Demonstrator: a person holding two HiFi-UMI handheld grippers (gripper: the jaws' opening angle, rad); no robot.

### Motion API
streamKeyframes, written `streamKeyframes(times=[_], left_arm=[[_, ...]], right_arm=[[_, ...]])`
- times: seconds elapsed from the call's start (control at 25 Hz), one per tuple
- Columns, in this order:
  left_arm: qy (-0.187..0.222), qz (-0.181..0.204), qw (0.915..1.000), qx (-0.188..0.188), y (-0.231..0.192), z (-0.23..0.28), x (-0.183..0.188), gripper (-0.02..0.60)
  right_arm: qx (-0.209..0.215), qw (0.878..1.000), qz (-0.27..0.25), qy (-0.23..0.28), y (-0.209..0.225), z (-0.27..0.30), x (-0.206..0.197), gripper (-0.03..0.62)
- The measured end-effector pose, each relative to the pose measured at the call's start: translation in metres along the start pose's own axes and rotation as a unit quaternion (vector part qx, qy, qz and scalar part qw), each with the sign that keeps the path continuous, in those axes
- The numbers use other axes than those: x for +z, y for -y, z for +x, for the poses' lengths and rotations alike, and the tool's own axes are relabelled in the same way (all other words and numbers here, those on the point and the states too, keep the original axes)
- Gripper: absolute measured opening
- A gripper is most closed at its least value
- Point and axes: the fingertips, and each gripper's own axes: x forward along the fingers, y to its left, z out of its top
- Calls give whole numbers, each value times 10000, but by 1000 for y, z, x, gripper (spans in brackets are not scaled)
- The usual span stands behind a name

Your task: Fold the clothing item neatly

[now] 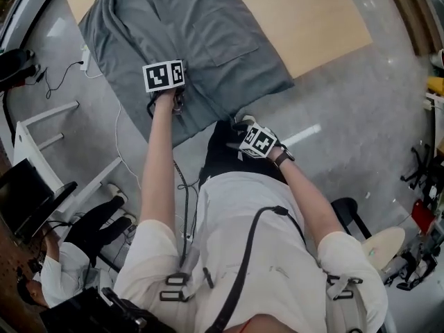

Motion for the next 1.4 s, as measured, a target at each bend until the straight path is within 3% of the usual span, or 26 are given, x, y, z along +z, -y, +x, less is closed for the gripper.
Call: streamKeyframes(times=[0.12, 0.24, 0.36, 0.56, 0.68, 0.8, 0.88, 1.0, 1.08, 1.24, 1.4], left_arm=[[276, -136, 9993, -212, 15, -21, 0, 75], [570, -226, 9979, -195, 25, -50, -4, 75], [949, -543, 9937, -246, 39, -86, -16, 75], [1460, -983, 9844, 82, 33, -140, -50, 75], [1567, -1101, 9800, 539, 6, -168, -77, 75], [1654, -1501, 9695, 1011, -34, -190, -112, 75], [1740, -2000, 9563, 1234, -61, -197, -140, 75], [1943, -2818, 9283, 1455, -97, -204, -180, 75], [1972, -3143, 9164, 1501, -114, -202, -202, 75], [1798, -3362, 9120, 1512, -138, -185, -224, 75], [1700, -3529, 9107, 1312, -136, -154, -229, 75]], right_arm=[[-97, 9991, -188, 371, -2, -27, 21, 247], [-265, 9945, -290, 973, -2, -67, 54, 213], [-450, 9860, -281, 1578, -4, -109, 89, 195], [-479, 9750, -636, 2075, -3, -146, 158, 187], [-499, 9752, -927, 1949, -1, -141, 198, 179], [-386, 9768, -1215, 1719, -4, -119, 234, 179], [-214, 9775, -1516, 1451, -8, -103, 257, 179], [-32, 9740, -2073, 917, -12, -70, 290, 176], [3, 9699, -2335, 683, -15, -47, 312, 173], [25, 9630, -2679, 289, -14, 0, 352, 167], [210, 9540, -2983, -218, -13, 38, 363, 163]])
